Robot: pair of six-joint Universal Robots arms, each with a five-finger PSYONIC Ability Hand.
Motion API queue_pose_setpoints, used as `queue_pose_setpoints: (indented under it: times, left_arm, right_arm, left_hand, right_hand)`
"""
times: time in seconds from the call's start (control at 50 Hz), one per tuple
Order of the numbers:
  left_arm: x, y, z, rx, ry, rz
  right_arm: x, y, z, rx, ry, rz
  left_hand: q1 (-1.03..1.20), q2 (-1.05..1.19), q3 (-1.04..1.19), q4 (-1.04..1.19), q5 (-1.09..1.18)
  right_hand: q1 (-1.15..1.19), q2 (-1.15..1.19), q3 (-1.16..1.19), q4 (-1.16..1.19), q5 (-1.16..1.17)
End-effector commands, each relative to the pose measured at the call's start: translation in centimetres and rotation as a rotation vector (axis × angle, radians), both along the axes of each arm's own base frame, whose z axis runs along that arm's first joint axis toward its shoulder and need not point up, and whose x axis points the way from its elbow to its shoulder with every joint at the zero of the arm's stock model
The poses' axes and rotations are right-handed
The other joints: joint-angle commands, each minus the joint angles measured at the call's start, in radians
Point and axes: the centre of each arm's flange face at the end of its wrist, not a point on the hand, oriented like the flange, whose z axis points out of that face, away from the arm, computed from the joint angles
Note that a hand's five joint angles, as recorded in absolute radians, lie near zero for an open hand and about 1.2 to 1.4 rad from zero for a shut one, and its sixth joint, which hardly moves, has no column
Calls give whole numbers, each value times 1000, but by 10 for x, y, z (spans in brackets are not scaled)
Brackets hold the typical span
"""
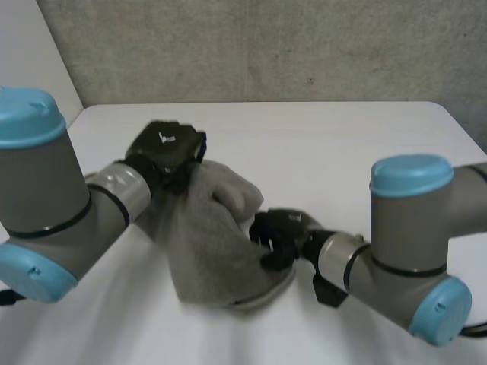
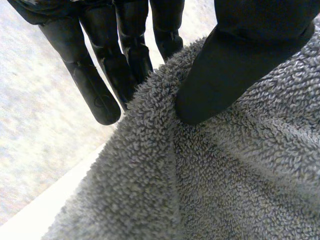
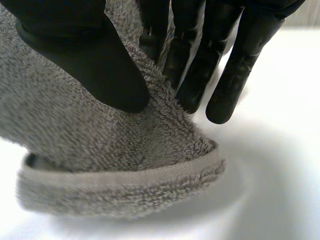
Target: Fold the towel.
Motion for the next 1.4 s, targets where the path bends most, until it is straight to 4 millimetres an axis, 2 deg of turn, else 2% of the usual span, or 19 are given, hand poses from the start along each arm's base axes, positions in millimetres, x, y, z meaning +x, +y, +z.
queue_pose_setpoints:
  times: [0.02,0.04,0.08,0.1,0.14,0.26,0.32,0.34,0.44,0.46,0.54,0.6,0.68,0.7,0.72,0.76,0.8,1.1,1.4]
  left_arm:
    - [-6,-18,53,-151,95,50]
    - [-5,-21,70,-190,133,89]
    - [-2,-23,88,-223,182,139]
    - [4,-24,103,-244,239,194]
    - [10,-25,113,-246,292,246]
    - [24,-10,94,-101,414,318]
    - [33,4,57,27,418,339]
    - [33,4,57,27,418,340]
    - [46,33,-21,253,358,352]
    - [49,43,-36,304,331,346]
    - [53,60,-61,393,278,333]
    - [56,76,-76,460,234,322]
    - [61,86,-81,503,203,325]
    - [63,90,-81,515,193,326]
    - [65,93,-78,516,189,326]
    - [66,94,-74,508,187,325]
    - [67,94,-68,491,195,321]
    - [42,63,12,59,189,157]
    - [-34,24,-20,99,50,-89]
  right_arm:
    - [13,-41,104,-388,-150,-70]
    - [13,-41,105,-389,-151,-71]
    - [8,-63,164,-684,-178,-187]
    - [8,-63,164,-685,-178,-188]
    - [5,-65,210,-932,-152,-252]
    - [4,-58,233,-1119,-53,-234]
    - [10,-57,211,-1099,11,-166]
    - [14,-56,190,-1058,41,-121]
    - [18,-51,125,-921,157,-17]
    - [18,-50,97,-865,219,20]
    - [12,-34,28,-680,381,133]
    - [3,-21,4,-565,447,186]
    - [-5,-13,-1,-510,462,196]
    - [-7,-9,0,-505,459,198]
    - [-7,-9,0,-505,459,198]
    - [-12,-1,11,-520,436,185]
    - [-13,3,19,-542,415,173]
    - [-53,-12,61,-580,221,-89]
    - [-99,-36,43,-487,249,-218]
  left_hand:
    - [250,189,185,179,218]
    - [250,189,185,179,218]
    - [250,189,185,179,218]
    - [250,189,185,179,218]
    - [250,189,185,179,218]
    - [250,189,185,179,218]
    - [250,189,185,179,218]
    - [250,189,185,179,218]
    - [250,189,185,179,218]
    - [250,189,185,179,218]
    - [250,189,185,179,218]
    - [250,189,185,179,218]
    - [183,122,118,112,151]
    - [-35,-96,-100,-106,-67]
    - [-285,-345,-350,-355,-316]
    - [-453,-513,-518,-523,-484]
    - [-490,-550,-555,-560,-521]
    - [-551,-612,-616,-622,-583]
    - [-554,-615,-619,-625,-586]
  right_hand:
    - [434,222,220,209,251]
    - [434,222,220,209,251]
    - [434,222,220,209,251]
    - [434,222,220,209,251]
    - [434,222,220,209,251]
    - [434,222,220,209,251]
    - [434,222,220,209,251]
    - [434,222,220,209,251]
    - [434,222,220,209,251]
    - [434,222,220,209,251]
    - [434,222,220,209,251]
    - [434,222,220,209,251]
    - [345,133,130,120,162]
    - [16,-196,-199,-209,-168]
    - [12,-200,-202,-213,-171]
    - [-488,-700,-702,-713,-671]
    - [-591,-803,-806,-816,-775]
    - [-681,-893,-895,-905,-864]
    - [-695,-907,-910,-920,-879]
